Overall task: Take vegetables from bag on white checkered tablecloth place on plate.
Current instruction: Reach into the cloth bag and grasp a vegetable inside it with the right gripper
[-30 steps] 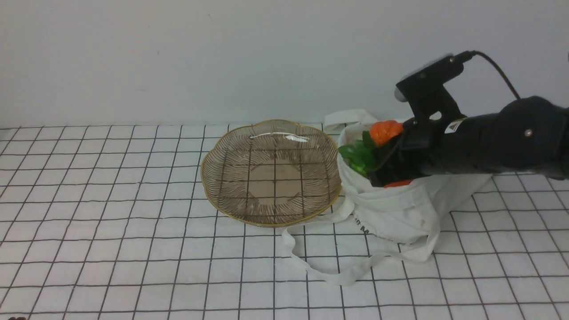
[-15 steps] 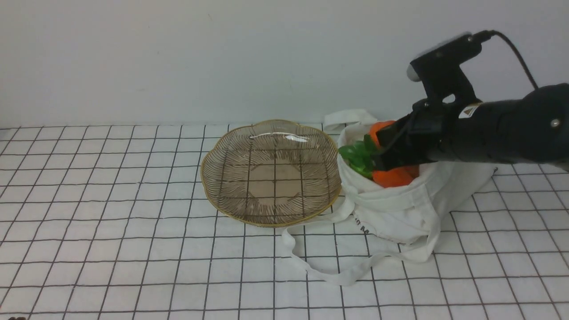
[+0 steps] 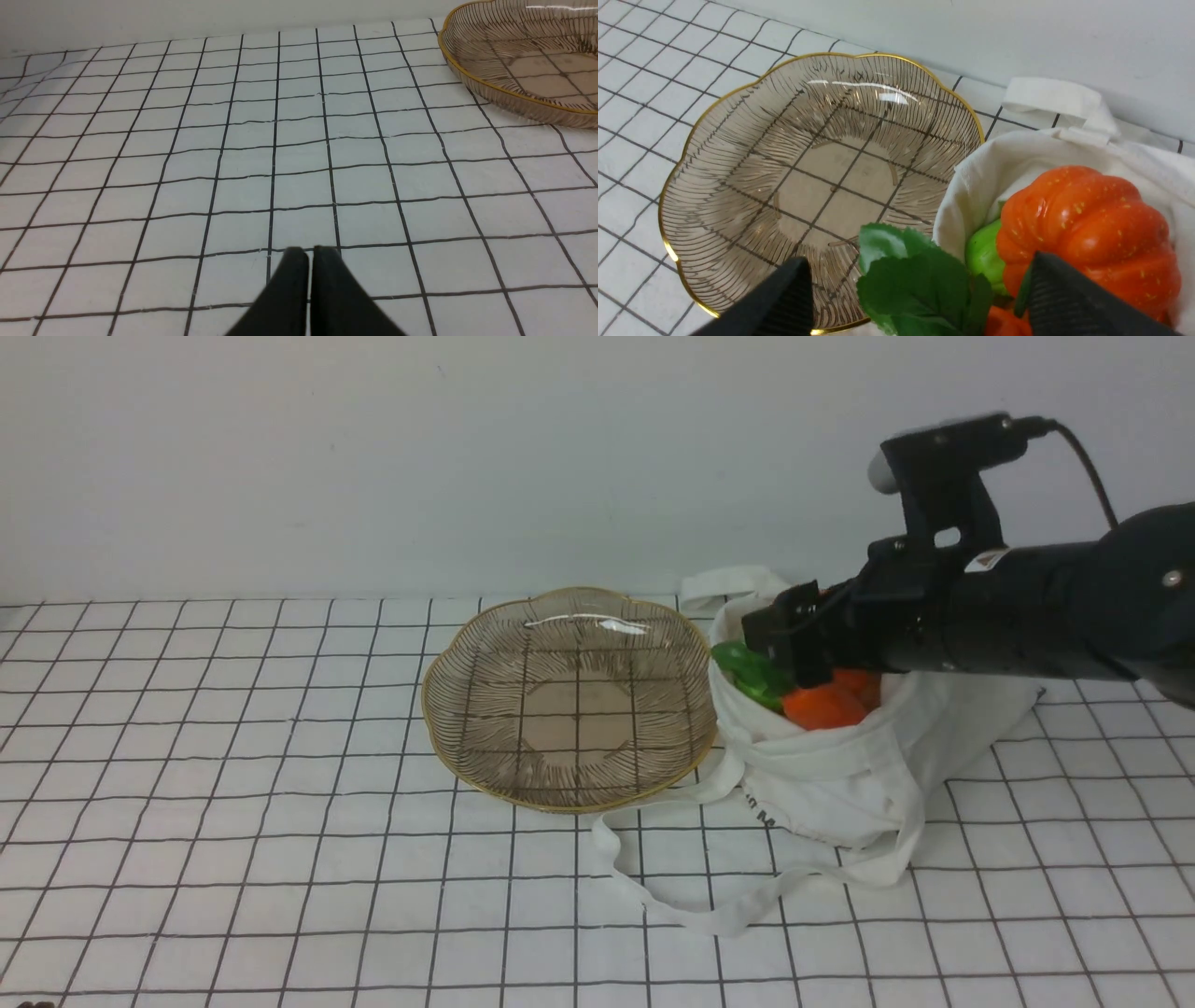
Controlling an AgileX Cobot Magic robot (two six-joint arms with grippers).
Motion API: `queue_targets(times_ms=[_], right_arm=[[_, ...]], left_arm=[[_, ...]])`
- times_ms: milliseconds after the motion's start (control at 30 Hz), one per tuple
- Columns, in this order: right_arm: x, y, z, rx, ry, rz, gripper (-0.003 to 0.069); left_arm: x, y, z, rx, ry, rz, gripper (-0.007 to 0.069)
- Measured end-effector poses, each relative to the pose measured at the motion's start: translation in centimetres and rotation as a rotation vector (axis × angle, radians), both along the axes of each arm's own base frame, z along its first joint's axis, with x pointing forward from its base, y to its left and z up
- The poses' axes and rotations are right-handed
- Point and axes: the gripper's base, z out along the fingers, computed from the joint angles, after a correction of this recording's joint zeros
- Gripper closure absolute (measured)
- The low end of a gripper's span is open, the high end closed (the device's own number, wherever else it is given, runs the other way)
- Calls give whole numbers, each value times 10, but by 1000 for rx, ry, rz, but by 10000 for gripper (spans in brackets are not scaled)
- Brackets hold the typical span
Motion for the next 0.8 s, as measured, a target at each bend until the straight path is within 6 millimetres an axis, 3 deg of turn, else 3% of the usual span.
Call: queue_targets(times_ms=[167, 367, 467, 667, 800], right_arm=[[9, 2, -20, -16, 34, -19, 69], [19, 3, -40, -40, 51, -45, 128], [20, 3, -43, -45, 53, -49, 267], [21, 3, -42, -44, 42, -55, 624], [21, 3, -42, -32, 47, -64, 659]], left_arm=[[0, 0, 0, 0, 0, 0, 632], [0, 0, 0, 0, 1, 0, 632], [0, 0, 0, 0, 1, 0, 632], [0, 0, 0, 0, 1, 0, 632], [0, 0, 0, 0, 1, 0, 632]])
